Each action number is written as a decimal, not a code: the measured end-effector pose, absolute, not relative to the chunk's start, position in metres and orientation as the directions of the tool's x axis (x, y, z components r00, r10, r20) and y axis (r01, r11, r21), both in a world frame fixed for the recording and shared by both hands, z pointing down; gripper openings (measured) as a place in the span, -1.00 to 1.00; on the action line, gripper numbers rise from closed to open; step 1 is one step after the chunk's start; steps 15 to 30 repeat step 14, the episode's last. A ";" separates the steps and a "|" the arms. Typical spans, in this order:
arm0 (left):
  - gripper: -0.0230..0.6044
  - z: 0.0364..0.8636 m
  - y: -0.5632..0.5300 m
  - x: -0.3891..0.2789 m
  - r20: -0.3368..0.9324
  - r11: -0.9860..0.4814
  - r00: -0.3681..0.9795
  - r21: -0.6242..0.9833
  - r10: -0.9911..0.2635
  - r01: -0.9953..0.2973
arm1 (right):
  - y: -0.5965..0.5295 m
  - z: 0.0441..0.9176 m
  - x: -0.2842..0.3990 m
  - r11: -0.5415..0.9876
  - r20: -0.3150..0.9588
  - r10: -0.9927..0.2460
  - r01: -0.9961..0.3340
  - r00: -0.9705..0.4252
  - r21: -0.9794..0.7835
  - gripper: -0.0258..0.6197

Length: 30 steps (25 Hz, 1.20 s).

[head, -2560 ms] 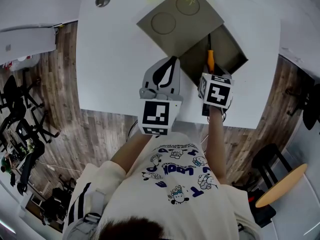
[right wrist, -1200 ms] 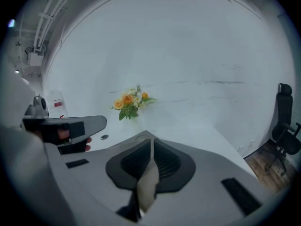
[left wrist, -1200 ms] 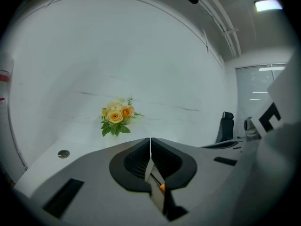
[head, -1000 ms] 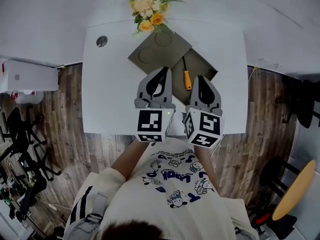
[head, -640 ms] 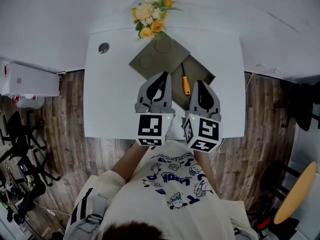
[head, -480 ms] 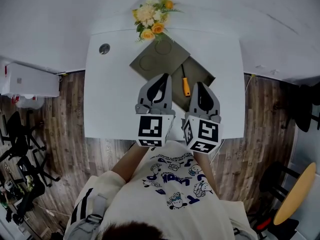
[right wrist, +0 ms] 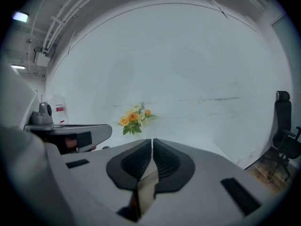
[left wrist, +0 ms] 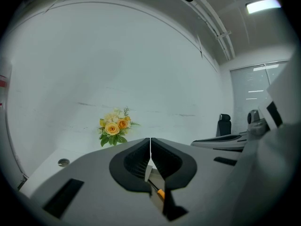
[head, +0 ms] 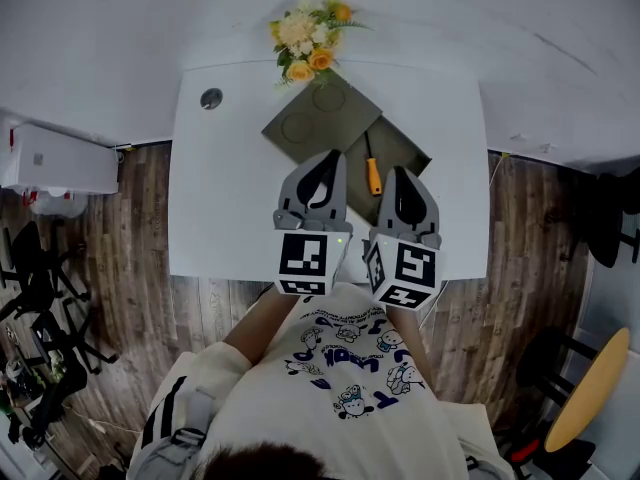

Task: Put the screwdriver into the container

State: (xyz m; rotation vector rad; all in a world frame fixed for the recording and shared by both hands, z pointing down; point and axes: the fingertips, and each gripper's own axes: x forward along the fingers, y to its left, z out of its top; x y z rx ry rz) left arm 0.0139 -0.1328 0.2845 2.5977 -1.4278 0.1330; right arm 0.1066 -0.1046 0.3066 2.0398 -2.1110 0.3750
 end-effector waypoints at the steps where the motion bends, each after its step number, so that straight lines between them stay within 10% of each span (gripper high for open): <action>1: -0.87 0.284 -0.133 0.014 0.161 -0.526 0.537 0.109 -0.828 -0.843 | -0.105 0.306 0.107 0.024 0.302 -0.952 -0.998 -0.040 -0.055 -0.81; 30: -0.87 0.285 -0.133 0.015 0.161 -0.535 0.546 0.109 -0.822 -0.838 | -0.104 0.307 0.109 0.008 0.299 -0.954 -0.999 -0.023 -0.053 -0.81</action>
